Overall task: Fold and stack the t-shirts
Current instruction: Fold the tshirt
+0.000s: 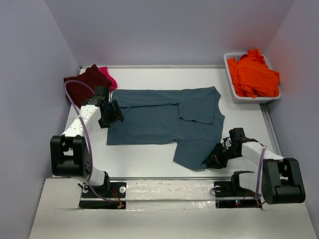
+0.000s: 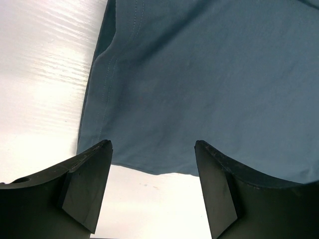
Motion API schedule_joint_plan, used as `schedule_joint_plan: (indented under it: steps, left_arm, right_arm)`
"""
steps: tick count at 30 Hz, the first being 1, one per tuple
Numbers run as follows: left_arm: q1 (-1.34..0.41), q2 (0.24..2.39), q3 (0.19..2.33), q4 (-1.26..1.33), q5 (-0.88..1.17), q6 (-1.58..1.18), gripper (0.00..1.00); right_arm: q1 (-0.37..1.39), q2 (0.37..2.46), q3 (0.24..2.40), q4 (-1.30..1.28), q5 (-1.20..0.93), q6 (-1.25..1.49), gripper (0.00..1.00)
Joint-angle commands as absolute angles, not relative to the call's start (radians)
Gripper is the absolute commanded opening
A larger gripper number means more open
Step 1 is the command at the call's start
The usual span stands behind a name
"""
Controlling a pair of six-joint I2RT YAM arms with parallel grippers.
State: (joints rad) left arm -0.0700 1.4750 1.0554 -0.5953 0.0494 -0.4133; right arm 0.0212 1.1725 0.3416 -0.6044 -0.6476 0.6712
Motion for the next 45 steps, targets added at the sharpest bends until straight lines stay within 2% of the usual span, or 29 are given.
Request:
schedule_joint_plan:
  steps: [1, 13, 22, 33, 45]
  left_arm:
    - [-0.066, 1.479, 1.097, -0.600, 0.048, -0.411, 0.79]
    - [-0.057, 1.497, 1.080, -0.609, 0.040, -0.428, 0.77]
    - [-0.048, 1.433, 0.973, -0.634, 0.060, -0.512, 0.78]
    - [0.118, 1.353, 0.874, -0.638, 0.084, -0.453, 0.78]
    - [0.201, 1.382, 0.779, -0.586, 0.271, -0.449, 0.75]
  right_arm:
    - [0.035, 1.227, 0.331, -0.515, -0.624, 0.673, 0.36]
    - [0.035, 1.198, 0.377, -0.606, -0.615, 0.647, 0.19]
    - [0.035, 1.173, 0.420, -0.657, -0.604, 0.635, 0.18]
    - [0.035, 1.175, 0.430, -0.673, -0.604, 0.621, 0.17]
    - [0.035, 1.169, 0.439, -0.683, -0.606, 0.623, 0.17]
